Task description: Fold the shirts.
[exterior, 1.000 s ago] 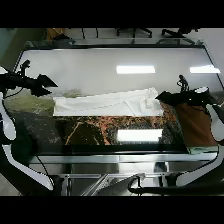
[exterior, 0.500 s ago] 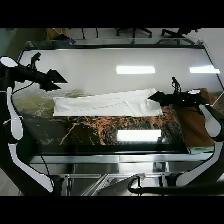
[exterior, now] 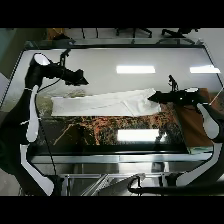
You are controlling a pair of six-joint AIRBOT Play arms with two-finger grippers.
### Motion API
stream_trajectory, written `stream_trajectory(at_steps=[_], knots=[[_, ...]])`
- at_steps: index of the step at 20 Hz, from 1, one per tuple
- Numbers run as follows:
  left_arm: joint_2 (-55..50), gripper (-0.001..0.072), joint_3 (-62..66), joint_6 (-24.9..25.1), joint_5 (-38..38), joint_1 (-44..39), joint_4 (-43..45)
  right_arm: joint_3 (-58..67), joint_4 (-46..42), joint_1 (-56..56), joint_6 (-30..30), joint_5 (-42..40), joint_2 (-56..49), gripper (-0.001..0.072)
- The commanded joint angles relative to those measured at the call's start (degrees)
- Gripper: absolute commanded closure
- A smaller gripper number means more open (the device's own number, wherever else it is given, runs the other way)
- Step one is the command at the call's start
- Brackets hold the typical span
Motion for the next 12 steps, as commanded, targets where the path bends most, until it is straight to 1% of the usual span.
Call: stream_trajectory(at_steps=[1,3,6,9,12], knots=[[-0.1,0.0682,-5.7,0.4,9.4,-7.2,3.5,3.5,0.6,-0.1,2.3,4.0,5.7,0.0695],[-1.0,0.0682,-10.0,0.4,14.3,-11.5,4.3,7.8,-1.0,-0.7,5.8,7.1,8.8,0.0696],[-5.8,0.0684,-9.8,0.1,17.2,-18.6,3.4,16.3,-4.0,-1.1,12.5,14.6,11.5,0.0696],[-12.8,0.0684,-2.8,-3.1,17.9,-26.2,3.4,22.1,-4.0,-0.8,17.9,20.3,13.1,0.0695],[-18.6,0.0683,5.2,-6.5,18.5,-31.8,3.3,22.6,-4.0,-0.5,20.9,21.9,14.9,0.0695]])
